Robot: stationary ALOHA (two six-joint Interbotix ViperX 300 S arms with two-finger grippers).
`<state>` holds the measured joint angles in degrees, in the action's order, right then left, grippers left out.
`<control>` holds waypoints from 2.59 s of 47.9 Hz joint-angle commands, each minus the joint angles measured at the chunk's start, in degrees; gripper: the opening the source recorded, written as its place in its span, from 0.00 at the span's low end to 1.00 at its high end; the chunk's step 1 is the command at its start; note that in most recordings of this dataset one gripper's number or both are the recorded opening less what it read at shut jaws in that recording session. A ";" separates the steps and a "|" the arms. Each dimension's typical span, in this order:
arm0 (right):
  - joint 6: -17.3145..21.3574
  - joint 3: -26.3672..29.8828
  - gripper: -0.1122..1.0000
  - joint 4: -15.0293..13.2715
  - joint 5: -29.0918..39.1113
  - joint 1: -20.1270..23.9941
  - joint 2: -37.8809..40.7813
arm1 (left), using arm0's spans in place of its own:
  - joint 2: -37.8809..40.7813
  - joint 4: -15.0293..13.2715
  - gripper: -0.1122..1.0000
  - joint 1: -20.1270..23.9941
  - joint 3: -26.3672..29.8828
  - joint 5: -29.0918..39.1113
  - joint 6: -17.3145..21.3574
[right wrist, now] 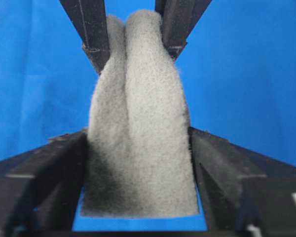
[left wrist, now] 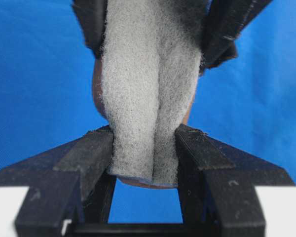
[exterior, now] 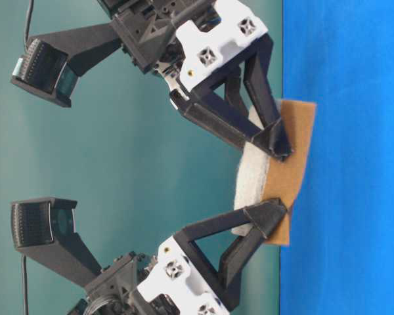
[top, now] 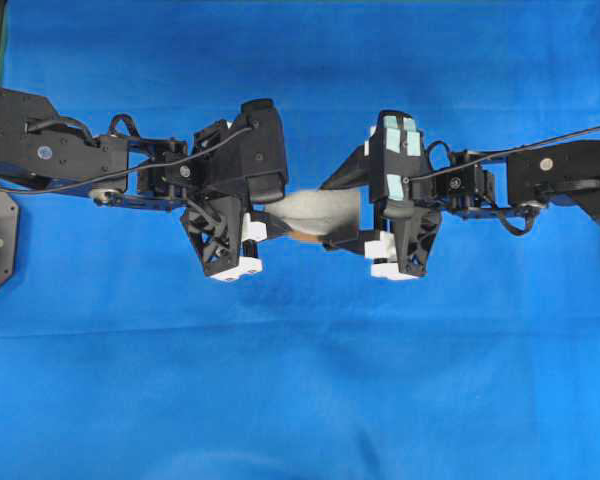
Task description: Hand over the sponge with the left arm and wipe it with the right arm.
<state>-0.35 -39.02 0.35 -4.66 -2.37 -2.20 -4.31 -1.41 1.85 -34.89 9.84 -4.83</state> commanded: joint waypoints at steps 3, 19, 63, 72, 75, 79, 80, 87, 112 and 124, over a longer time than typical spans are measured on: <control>-0.44 1.23 0.58 -0.09 -0.18 -0.18 -0.88 | -1.58 -0.09 0.36 -0.79 0.44 -0.53 0.97; -0.62 0.44 0.24 -0.35 1.23 -0.18 -3.16 | -3.60 -0.09 0.32 -1.58 -0.18 -1.41 2.29; 0.26 -1.32 0.24 -0.26 3.78 -0.18 -2.37 | -22.94 -0.09 0.86 -2.20 -16.00 -13.27 2.37; 0.62 -1.14 0.24 0.35 1.85 -0.53 4.57 | -22.94 0.00 0.86 -2.20 -16.00 -13.54 2.46; 0.79 -1.23 0.24 0.70 1.14 -0.79 6.50 | -22.94 -0.09 0.86 -2.20 -16.00 -13.54 2.46; 0.79 -1.41 0.24 1.23 -0.18 -0.88 8.79 | -23.03 0.00 0.86 -2.20 -16.08 -13.45 2.46; 0.79 -1.41 0.24 1.23 -0.62 -0.79 9.32 | -23.03 0.00 0.86 -2.20 -16.08 -13.45 2.55; 0.79 -1.49 0.24 1.67 -2.99 -1.23 12.48 | -23.20 0.00 0.86 -2.20 -16.17 -13.45 2.55; -0.35 -4.04 0.24 0.53 -4.13 -16.17 10.81 | -22.85 0.00 0.86 -2.20 -16.08 -13.54 2.55; -0.53 -2.99 0.24 -1.32 -4.66 -20.83 10.81 | -22.76 0.09 0.86 -2.20 -16.08 -13.54 2.55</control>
<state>-0.62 -42.89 -0.70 -9.05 -21.53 9.76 -26.81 -1.41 -0.18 -51.59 -3.16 -2.37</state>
